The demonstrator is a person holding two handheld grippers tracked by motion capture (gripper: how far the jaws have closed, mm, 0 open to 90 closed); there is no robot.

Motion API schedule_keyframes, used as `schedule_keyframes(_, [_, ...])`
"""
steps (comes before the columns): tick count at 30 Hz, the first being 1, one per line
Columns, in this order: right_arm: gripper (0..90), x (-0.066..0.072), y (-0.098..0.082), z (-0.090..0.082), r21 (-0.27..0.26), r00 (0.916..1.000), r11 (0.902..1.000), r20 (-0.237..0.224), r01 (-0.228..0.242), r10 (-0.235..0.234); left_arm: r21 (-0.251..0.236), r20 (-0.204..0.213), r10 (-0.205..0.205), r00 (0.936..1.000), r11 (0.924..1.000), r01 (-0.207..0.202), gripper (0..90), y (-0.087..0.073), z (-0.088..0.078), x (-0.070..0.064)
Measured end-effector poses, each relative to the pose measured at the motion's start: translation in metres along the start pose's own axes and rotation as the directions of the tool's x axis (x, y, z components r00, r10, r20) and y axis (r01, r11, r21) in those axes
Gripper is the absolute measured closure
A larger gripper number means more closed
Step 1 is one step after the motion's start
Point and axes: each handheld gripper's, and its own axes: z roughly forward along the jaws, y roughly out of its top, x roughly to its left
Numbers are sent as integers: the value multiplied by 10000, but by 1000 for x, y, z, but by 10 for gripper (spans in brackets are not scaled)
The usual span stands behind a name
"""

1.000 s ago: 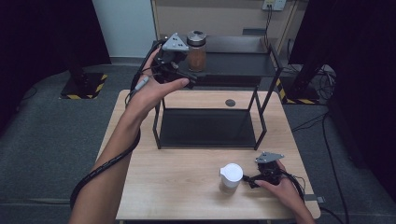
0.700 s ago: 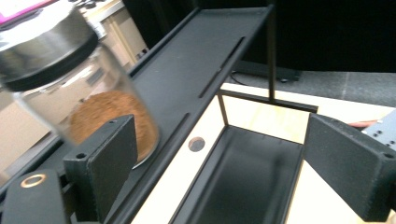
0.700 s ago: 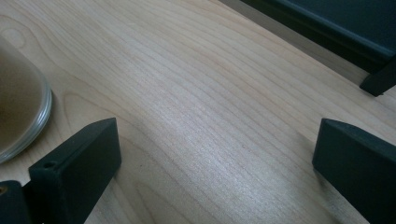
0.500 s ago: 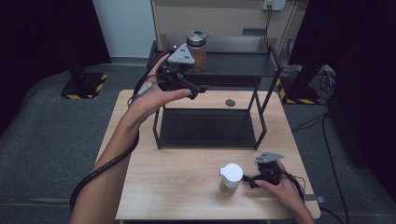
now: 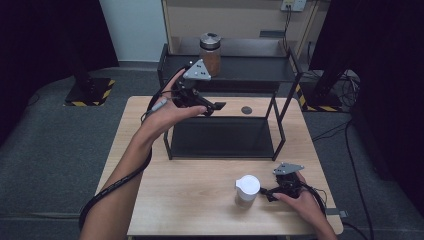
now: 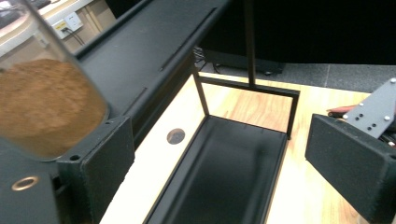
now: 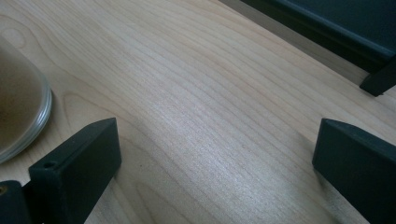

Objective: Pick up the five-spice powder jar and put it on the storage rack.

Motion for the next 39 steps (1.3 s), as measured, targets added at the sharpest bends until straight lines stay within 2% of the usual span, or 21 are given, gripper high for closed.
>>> schedule_keyframes(5, [17, 0, 0, 0, -1, 10000, 10000, 3, 1, -1, -35, 143, 66, 9999, 10000, -65, 73, -9, 4, -5])
schedule_keyframes(19, [17, 0, 0, 0, 4, 10000, 10000, 3, 8, -8, 193, 474, -275, 9985, 9995, 266, 73, -40, 21, -14])
schedule_keyframes(24, [17, 0, 0, 0, -5, 10000, 10000, 12, 13, -13, 517, 630, -383, 9973, 9980, 351, 65, -51, 31, -17])
schedule_keyframes(32, [17, 0, 0, 0, -2, 10000, 10000, 2, -5, 5, 1154, 612, -682, 9958, 9915, 608, 63, -69, 48, -19])
schedule_keyframes(39, [18, 0, 0, 0, -5, 10000, 10000, 9, 12, -12, 1332, 579, -902, 9942, 9877, 819, 61, -84, 53, -20])
